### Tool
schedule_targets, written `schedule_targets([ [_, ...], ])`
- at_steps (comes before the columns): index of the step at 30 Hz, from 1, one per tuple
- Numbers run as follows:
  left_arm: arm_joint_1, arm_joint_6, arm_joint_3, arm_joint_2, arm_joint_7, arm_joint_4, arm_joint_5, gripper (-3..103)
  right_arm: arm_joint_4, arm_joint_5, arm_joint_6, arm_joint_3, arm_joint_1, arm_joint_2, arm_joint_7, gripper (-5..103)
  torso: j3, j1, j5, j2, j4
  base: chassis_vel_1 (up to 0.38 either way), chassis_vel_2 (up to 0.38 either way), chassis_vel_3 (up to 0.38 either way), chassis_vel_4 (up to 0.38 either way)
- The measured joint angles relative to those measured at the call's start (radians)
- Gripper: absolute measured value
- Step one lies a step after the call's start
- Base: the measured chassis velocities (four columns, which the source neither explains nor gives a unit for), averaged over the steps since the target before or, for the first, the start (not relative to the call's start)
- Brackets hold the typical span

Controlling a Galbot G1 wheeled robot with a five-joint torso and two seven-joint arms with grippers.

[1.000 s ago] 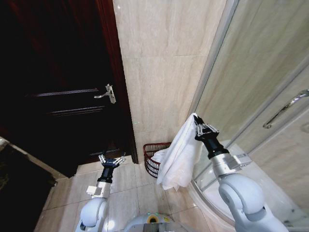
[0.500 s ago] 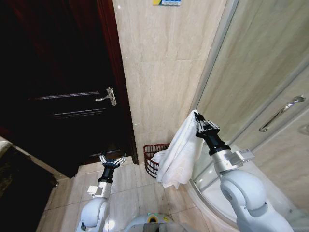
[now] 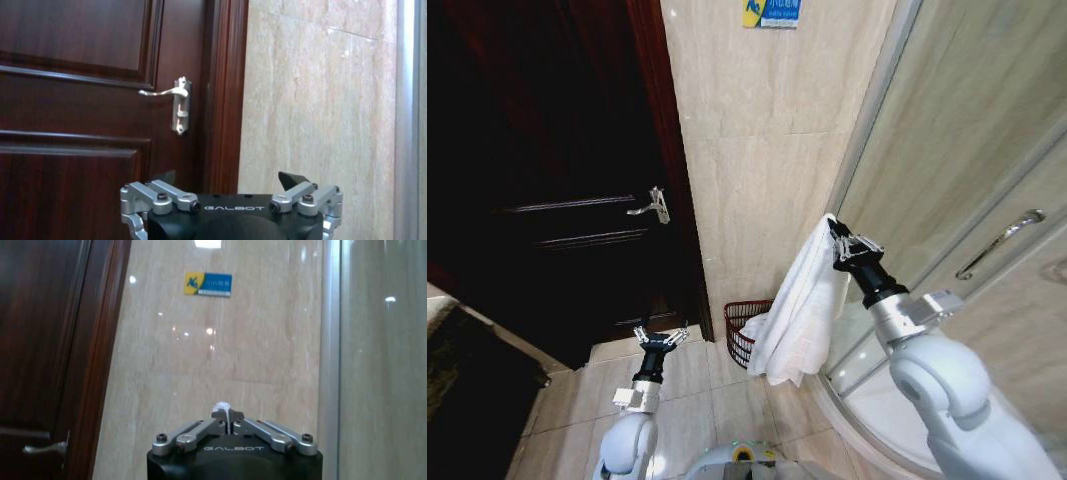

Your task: Discard the used towel into the hamper.

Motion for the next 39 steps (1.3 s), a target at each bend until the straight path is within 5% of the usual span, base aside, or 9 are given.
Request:
schedule_targets([
  [21, 0.043, 0.015, -0.037, -0.024, -0.023, 0.008, 0.019, 100, 0.000, 0.218, -0.052, 0.002, 0.222, -0.157, 0.083, 1, 0.065, 0.057, -0.0001, 0.122, 0.0000, 0.000, 0.000, 0.000, 0.000],
  [39, 0.037, 0.016, -0.026, -0.030, -0.010, 0.018, 0.029, 100, 0.000, 0.393, -0.079, -0.042, 0.470, -0.219, 0.093, 1, 0.119, 0.105, -0.0002, 0.224, 0.0002, 0.000, 0.000, 0.000, 0.000],
])
